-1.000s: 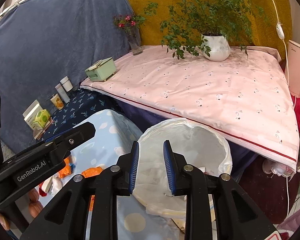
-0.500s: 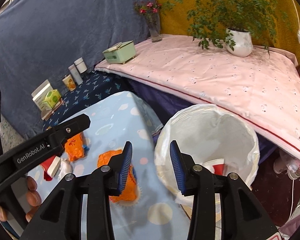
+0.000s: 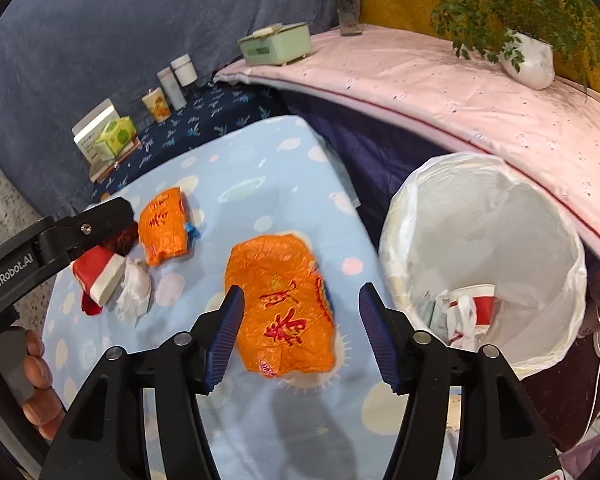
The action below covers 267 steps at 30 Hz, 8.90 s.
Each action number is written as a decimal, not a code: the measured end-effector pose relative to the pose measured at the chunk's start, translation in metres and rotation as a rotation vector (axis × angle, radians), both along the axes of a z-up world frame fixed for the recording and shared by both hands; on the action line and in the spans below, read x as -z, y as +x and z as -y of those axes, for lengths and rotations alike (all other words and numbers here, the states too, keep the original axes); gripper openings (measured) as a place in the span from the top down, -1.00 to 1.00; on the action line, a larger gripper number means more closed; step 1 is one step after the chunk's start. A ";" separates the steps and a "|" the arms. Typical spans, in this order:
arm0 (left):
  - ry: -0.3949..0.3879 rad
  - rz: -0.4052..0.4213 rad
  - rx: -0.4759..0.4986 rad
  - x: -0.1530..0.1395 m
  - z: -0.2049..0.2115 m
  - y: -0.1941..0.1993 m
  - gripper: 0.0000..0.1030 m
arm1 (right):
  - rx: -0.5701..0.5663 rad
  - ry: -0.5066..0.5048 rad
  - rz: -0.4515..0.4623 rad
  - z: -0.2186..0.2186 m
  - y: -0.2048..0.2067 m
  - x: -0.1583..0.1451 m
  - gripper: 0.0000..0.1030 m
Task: Collect trash
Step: 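Move the right gripper onto the large orange bag and close it, then lift the orange bag with the right gripper while the left grasps white tissue, then carry the bag and tissue over the bin and open both grippers, then move both grippers back over the remaining trash on the table, then grasp the red-white paper cup with the left gripper while the right grasps the orange bag, then carry the cup and bag over the bin and open both grippers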
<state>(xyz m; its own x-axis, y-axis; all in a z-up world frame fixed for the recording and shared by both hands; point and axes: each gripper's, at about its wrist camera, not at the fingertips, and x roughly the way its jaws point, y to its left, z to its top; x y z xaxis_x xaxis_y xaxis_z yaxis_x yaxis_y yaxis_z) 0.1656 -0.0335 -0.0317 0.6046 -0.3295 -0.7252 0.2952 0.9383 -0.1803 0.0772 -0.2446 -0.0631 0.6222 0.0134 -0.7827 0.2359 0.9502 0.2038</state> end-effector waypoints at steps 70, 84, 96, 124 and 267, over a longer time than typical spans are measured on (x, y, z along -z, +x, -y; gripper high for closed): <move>-0.145 0.056 0.356 -0.101 0.121 -0.048 0.78 | 0.166 -0.046 0.279 0.095 -0.048 -0.128 0.66; -0.120 0.012 0.455 -0.086 0.181 -0.053 0.78 | 0.264 -0.025 0.241 0.142 -0.062 -0.105 0.66; -0.128 -0.004 0.494 -0.075 0.209 -0.052 0.15 | 0.325 -0.034 0.211 0.164 -0.063 -0.087 0.47; -0.142 0.016 0.314 -0.073 0.145 -0.029 -0.26 | 0.263 -0.048 0.227 0.124 -0.046 -0.097 0.07; -0.082 0.074 0.416 -0.089 0.199 -0.058 0.17 | 0.312 0.056 0.270 0.160 -0.069 -0.072 0.76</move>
<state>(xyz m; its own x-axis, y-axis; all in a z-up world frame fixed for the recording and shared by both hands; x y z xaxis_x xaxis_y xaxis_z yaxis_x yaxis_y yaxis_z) 0.1072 -0.2326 0.0569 0.4575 -0.6104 -0.6466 0.6599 0.7204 -0.2132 0.0086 -0.4045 0.0093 0.7862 -0.1705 -0.5940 0.4416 0.8274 0.3469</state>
